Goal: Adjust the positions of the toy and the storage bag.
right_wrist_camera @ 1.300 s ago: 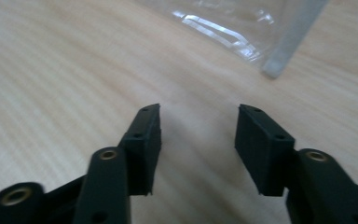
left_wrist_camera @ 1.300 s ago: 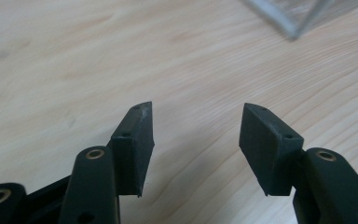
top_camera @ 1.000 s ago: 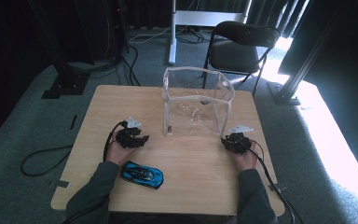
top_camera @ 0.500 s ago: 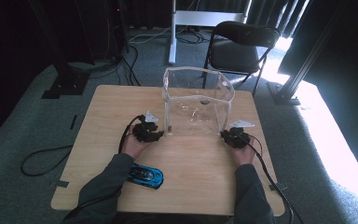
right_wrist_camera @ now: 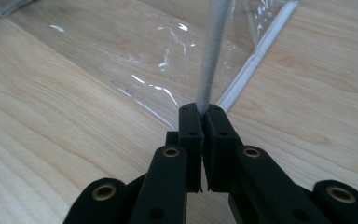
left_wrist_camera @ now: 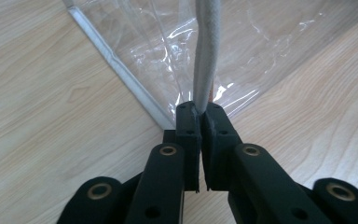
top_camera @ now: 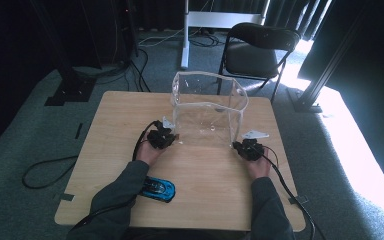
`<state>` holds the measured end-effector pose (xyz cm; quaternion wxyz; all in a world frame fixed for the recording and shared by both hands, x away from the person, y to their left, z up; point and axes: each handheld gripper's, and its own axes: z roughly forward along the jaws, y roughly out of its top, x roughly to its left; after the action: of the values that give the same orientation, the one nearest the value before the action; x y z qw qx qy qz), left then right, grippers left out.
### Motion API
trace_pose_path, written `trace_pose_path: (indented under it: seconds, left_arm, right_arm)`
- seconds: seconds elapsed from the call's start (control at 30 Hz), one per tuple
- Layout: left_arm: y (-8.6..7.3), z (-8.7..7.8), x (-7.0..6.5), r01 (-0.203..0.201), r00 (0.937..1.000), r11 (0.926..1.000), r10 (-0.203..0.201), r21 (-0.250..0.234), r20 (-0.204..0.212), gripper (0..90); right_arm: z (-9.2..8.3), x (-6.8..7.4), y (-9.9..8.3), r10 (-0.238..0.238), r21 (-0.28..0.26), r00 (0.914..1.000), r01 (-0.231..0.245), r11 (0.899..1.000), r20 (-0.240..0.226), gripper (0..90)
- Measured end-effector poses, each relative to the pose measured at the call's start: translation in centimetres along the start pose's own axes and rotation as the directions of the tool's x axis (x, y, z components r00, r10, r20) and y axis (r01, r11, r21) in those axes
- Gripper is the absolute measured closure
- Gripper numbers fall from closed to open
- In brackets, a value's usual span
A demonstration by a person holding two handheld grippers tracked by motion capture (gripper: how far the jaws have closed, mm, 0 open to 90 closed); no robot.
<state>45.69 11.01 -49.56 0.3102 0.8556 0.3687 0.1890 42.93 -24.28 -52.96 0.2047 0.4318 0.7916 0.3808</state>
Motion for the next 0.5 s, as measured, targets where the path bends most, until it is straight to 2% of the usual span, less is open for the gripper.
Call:
trace_pose_path:
  seconds: [0.2,0.3,0.5]
  left_arm:
    - [-0.8,-0.8,0.5,0.001,0.9998,0.9999,-0.001,0.01,-0.021,87.9]
    - [-1.8,-1.8,0.7,-0.013,0.9996,0.9998,0.013,0.015,-0.023,87.9]
    - [-4.1,-3.9,1.0,-0.012,0.9998,0.9998,0.012,0.018,-0.013,87.8]
  right_arm:
    - [0.3,1.0,0.3,-0.03,0.002,0.9992,0.03,1.0,-0.026,86.9]
    - [0.5,1.8,0.4,-0.048,0.0,0.9976,0.048,0.999,-0.049,86.9]
    - [0.6,3.6,0.5,-0.101,-0.005,0.9899,0.101,0.995,-0.099,86.7]
